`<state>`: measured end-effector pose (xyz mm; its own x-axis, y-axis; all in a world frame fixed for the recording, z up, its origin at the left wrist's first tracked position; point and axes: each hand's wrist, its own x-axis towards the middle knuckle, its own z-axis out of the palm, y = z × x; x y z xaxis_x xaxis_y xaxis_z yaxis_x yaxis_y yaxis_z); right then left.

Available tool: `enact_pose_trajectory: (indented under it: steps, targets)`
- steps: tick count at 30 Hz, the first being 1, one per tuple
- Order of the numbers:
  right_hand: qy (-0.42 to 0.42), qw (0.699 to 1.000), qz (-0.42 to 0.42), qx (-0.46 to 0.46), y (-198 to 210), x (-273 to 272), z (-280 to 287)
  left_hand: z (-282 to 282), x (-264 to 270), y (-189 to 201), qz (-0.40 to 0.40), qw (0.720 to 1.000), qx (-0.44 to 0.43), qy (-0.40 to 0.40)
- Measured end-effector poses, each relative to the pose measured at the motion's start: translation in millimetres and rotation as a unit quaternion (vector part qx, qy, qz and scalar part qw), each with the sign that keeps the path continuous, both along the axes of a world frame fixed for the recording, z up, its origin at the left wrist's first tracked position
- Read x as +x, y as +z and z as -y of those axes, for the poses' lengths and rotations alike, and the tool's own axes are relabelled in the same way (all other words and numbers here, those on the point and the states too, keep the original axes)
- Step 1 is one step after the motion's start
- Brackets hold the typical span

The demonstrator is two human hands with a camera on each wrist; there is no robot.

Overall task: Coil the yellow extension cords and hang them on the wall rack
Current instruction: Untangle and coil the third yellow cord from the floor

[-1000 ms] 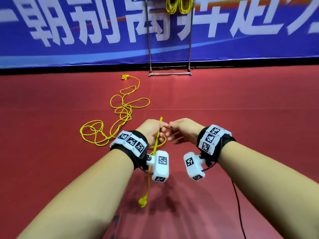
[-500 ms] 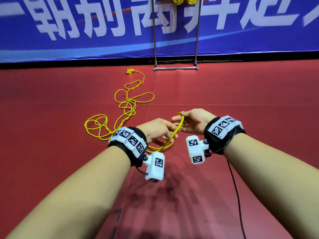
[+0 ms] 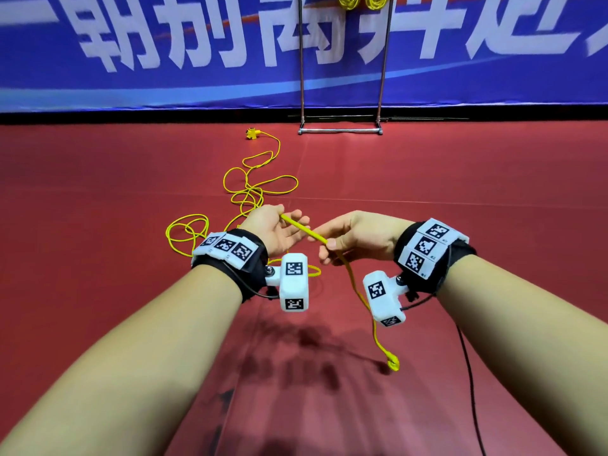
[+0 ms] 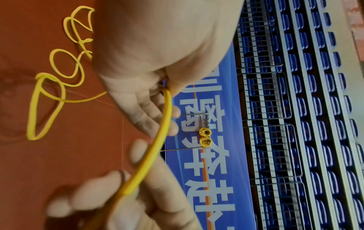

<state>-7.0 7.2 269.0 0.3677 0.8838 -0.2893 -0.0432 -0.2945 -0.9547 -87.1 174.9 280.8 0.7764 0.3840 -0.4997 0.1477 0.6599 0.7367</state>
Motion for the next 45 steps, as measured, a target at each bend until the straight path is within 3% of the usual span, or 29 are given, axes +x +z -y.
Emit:
enact_pose_trajectory:
  steps: [2, 5, 8, 12, 18, 22, 24, 29, 32, 35, 38, 41, 43, 45]
  targets:
    - [-0.003, 1.000, -0.006, -0.023, -4, -2, -1, 3, 1, 1, -0.009, 0.999, 0.050, -0.011]
    - [-0.105, 0.992, -0.056, -0.034, -8, 2, -5, 7, -1, 3, -0.007, 0.978, 0.173, -0.119]
    - [-0.179, 0.972, -0.153, -0.024, -9, 14, -3, 11, -7, 6, 0.032, 0.927, 0.276, -0.254]
    - [-0.179, 0.948, -0.261, 0.025, -8, 20, 1, 23, -17, 10, 0.068, 0.848, 0.341, -0.399]
    - [-0.228, 0.942, -0.244, 0.033, 6, 23, 8, 28, -20, 3, 0.027, 0.791, 0.397, -0.465]
    - [-0.274, 0.940, -0.201, 0.038, 6, 26, 11, 33, -18, -3, -0.029, 0.777, 0.440, -0.450]
    - [-0.255, 0.950, -0.175, 0.048, 8, 28, 14, 30, -14, -8, -0.053, 0.793, 0.445, -0.413]
    - [-0.149, 0.982, -0.094, 0.067, 23, 18, 21, 16, -8, -21, -0.097, 0.889, 0.363, -0.262]
    - [-0.075, 0.994, -0.045, 0.062, 29, 9, 23, 5, -4, -18, -0.082, 0.948, 0.267, -0.155]
    - [0.010, 0.999, 0.007, 0.031, 25, 0, 21, -2, -3, -12, -0.033, 0.981, 0.161, -0.101]
    - [0.066, 0.997, 0.040, -0.006, 17, -7, 16, -1, -5, -4, 0.012, 0.996, 0.082, -0.039]
    - [0.096, 0.987, 0.097, -0.083, 7, -13, 10, 1, -6, 2, 0.014, 0.994, 0.108, -0.005]
    - [0.046, 0.985, 0.118, -0.113, 1, -14, 7, 4, -8, 4, 0.005, 0.987, 0.155, -0.035]
    - [-0.059, 0.994, 0.068, -0.069, -1, -12, 3, 8, -12, 6, 0.005, 0.973, 0.215, -0.081]
